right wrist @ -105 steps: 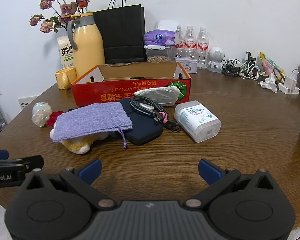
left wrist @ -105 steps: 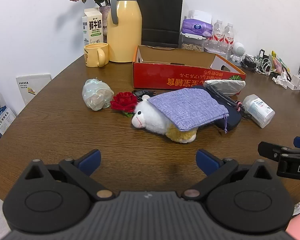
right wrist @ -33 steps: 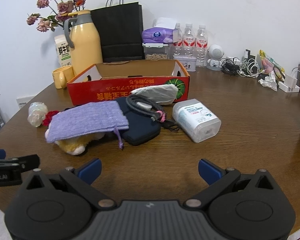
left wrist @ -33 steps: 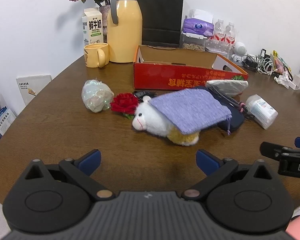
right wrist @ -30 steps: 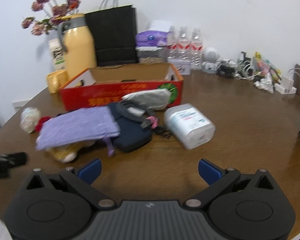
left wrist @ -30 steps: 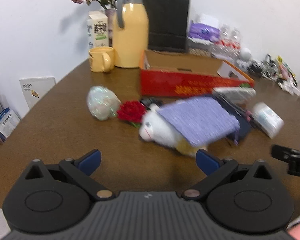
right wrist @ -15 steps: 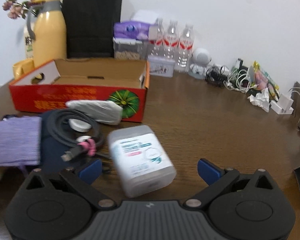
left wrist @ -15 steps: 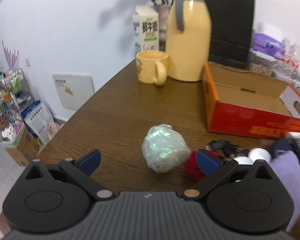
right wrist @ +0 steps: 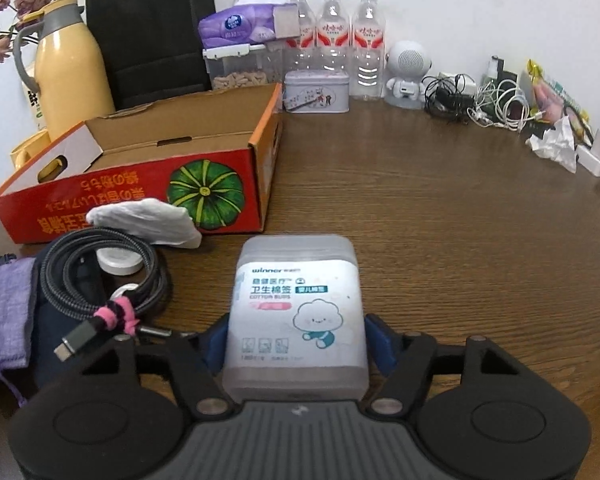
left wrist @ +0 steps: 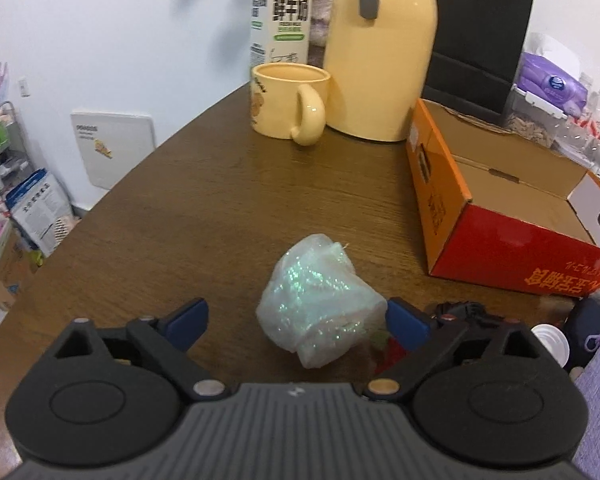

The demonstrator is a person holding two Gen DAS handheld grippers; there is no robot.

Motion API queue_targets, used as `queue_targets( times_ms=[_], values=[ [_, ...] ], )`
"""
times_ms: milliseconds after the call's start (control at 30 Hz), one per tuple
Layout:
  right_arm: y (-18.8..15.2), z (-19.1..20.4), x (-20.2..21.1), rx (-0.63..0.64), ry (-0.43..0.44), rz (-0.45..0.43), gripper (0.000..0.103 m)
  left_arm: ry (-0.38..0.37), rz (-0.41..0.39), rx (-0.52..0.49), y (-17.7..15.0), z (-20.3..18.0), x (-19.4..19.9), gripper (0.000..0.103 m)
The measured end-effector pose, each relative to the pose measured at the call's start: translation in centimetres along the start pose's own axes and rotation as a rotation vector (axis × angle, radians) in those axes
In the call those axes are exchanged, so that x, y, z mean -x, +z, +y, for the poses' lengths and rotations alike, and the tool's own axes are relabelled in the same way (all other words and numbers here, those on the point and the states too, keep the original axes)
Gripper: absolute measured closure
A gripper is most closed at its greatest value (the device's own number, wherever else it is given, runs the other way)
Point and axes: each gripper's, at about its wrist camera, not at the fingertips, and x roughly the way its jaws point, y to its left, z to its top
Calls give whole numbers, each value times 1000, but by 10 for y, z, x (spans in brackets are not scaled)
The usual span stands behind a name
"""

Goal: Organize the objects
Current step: 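Grasp the iridescent plastic bag with the left gripper while the right grasps the cotton-swab tub, then carry the bag and tub into the cardboard box and open both grippers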

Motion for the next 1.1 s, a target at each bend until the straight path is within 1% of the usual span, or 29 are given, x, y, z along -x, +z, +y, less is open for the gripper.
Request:
queue_targets(
  times_ms=[33,67,133,167,233,333,400,600,733,833,900,967,1100],
  values=[
    [0,0,-1,1,2,-2,36,-8,0,-1,1,0,-1,18],
    [1,1,-2,3,8,-7,39,-16,0,3,1,0,-3,30],
    [2,2,-3,-1,19,-11,39,-31,7,11,3,1,-8,50],
    [2,2,-3,-7,22,-16,39,-39,5,11,3,1,-9,54],
    [1,4,-3,-11,27,-23,39,-41,-9,6,2,0,-8,57],
    [-1,4,0,-24,49,-40,39,-40,-34,-3,1,-1,-1,59],
    [-1,6,5,-27,49,-64,39,-38,-60,-8,0,-2,7,59],
    [6,9,28,-43,54,-155,39,-83,-137,-20,7,-10,40,58],
    [27,24,47,-11,74,-244,39,-139,-199,-63,26,-32,60,58],
    [56,39,51,19,95,-288,39,-186,-228,-97,48,-57,64,58],
    [75,53,47,44,108,-304,39,-209,-225,-135,64,-81,59,58],
    [95,67,36,64,118,-303,39,-214,-208,-174,77,-105,49,58],
    [126,93,-3,91,129,-237,39,-223,-108,-225,100,-150,12,58]
  ],
)
